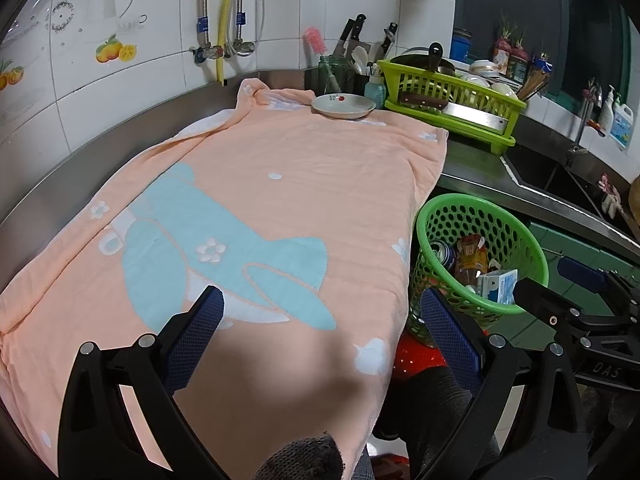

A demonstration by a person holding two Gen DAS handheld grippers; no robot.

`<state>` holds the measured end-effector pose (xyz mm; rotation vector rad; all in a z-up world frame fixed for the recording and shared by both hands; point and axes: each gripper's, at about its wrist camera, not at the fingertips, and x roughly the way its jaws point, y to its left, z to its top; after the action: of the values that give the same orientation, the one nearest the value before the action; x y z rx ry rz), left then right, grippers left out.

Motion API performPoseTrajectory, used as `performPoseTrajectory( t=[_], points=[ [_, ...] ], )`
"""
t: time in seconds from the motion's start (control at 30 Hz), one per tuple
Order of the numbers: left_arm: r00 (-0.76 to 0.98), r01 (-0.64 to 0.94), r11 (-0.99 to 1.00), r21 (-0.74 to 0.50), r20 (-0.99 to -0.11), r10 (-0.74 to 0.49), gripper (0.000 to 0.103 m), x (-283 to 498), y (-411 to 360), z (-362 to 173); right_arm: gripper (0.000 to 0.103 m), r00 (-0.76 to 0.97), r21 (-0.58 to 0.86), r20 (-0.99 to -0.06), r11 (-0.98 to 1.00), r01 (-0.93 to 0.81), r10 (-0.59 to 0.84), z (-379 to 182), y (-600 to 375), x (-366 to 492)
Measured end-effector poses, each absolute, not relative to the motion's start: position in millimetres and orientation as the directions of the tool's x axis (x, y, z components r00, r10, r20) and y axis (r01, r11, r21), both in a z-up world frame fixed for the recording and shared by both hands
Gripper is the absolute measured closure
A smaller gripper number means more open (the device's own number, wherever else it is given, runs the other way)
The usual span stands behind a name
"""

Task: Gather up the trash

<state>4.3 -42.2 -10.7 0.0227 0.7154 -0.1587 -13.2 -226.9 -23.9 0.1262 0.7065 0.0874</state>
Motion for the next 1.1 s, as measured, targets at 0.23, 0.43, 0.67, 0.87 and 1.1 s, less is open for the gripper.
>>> performPoseTrajectory(
  t=[0.23, 0.43, 0.67, 0.87, 1.1],
  points=[
    [0.741, 0.165, 0.986, -0.039, -0.654, -0.150, 0.006, 3.8, -43.9, -11.5, 0.009, 0.758, 0.145, -0.641, 0.989, -0.037, 0.122, -23.8, -227.5, -13.3],
    [0.745, 0.175, 0.983, -0.054, -0.646, -0.168, 0.006, 1.6, -43.6, -11.3, 0.009, 0.758, 0.143, -0.642, 0.989, -0.031, 0.116, -22.6, -227.5, -13.4],
    [0.749, 0.181, 0.982, -0.051, -0.640, -0.171, 0.006, 0.8, -45.6, -12.2, 0.009, 0.758, 0.147, -0.642, 0.989, -0.023, 0.113, -23.9, -229.8, -14.1],
    [0.756, 0.174, 0.984, -0.042, -0.635, -0.160, 0.006, -0.3, -46.3, -11.3, 0.009, 0.757, 0.150, -0.643, 0.988, -0.024, 0.116, -25.3, -230.6, -13.7],
    [0.758, 0.181, 0.983, -0.036, -0.631, -0.163, 0.006, -1.1, -48.6, -10.8, 0.009, 0.758, 0.148, -0.643, 0.989, -0.023, 0.114, -25.6, -230.4, -13.9]
  ],
)
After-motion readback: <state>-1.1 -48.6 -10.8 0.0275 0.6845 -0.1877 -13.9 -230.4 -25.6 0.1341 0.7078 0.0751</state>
